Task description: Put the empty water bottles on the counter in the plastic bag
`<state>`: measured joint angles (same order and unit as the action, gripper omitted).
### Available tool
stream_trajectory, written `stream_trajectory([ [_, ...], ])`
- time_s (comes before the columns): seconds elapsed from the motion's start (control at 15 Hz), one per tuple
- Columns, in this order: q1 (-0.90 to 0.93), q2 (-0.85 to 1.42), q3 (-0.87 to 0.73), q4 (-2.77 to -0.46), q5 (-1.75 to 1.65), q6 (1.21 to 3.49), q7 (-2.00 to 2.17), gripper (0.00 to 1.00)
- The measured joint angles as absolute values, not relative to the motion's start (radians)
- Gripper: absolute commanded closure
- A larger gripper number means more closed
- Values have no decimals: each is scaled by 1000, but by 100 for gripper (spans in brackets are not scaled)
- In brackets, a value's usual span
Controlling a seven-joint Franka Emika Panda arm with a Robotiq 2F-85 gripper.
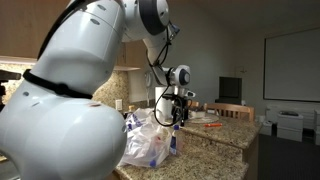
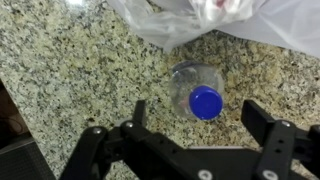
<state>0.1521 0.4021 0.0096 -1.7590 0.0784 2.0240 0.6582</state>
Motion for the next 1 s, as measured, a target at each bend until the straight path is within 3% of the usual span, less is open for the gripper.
stream_trajectory([
  [0.07, 152, 423, 11, -1737, 81, 2022, 651, 29],
  [0.53, 153, 549, 23, -1613, 115, 1969, 623, 77],
  [0.67, 152, 557, 23, -1600, 125, 1955, 623, 86],
  [0.73, 152, 556, 23, -1594, 129, 1948, 623, 89],
  [1.0, 154, 551, 23, -1591, 138, 1946, 624, 83],
])
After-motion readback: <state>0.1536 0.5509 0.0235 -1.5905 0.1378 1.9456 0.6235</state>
